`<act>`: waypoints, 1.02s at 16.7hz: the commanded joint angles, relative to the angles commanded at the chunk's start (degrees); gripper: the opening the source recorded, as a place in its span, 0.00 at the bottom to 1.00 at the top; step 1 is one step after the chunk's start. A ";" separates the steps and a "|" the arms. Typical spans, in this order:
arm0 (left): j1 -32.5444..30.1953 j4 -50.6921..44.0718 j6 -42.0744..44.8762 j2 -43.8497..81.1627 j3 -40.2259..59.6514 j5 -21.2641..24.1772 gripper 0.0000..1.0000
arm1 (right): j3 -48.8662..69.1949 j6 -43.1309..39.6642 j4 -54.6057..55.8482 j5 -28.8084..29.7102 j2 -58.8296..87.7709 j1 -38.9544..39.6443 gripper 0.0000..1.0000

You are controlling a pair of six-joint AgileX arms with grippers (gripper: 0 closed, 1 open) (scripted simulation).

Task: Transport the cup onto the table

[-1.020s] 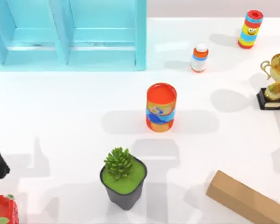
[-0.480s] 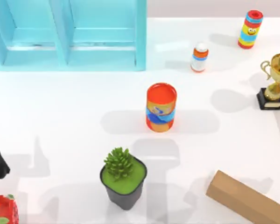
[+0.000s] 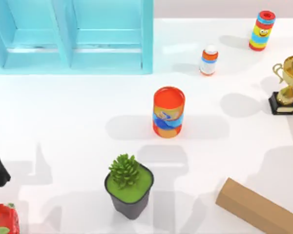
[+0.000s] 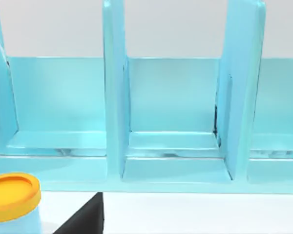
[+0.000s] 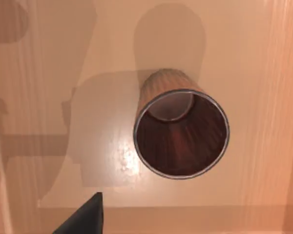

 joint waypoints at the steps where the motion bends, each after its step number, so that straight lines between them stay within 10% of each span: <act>1: 0.00 0.00 0.00 0.00 0.00 0.00 1.00 | 1.77 -0.79 -1.77 0.00 1.79 -0.84 1.00; 17: 0.00 0.00 0.00 0.00 0.00 0.00 1.00 | -7.93 -3.10 9.55 0.10 5.60 -3.41 1.00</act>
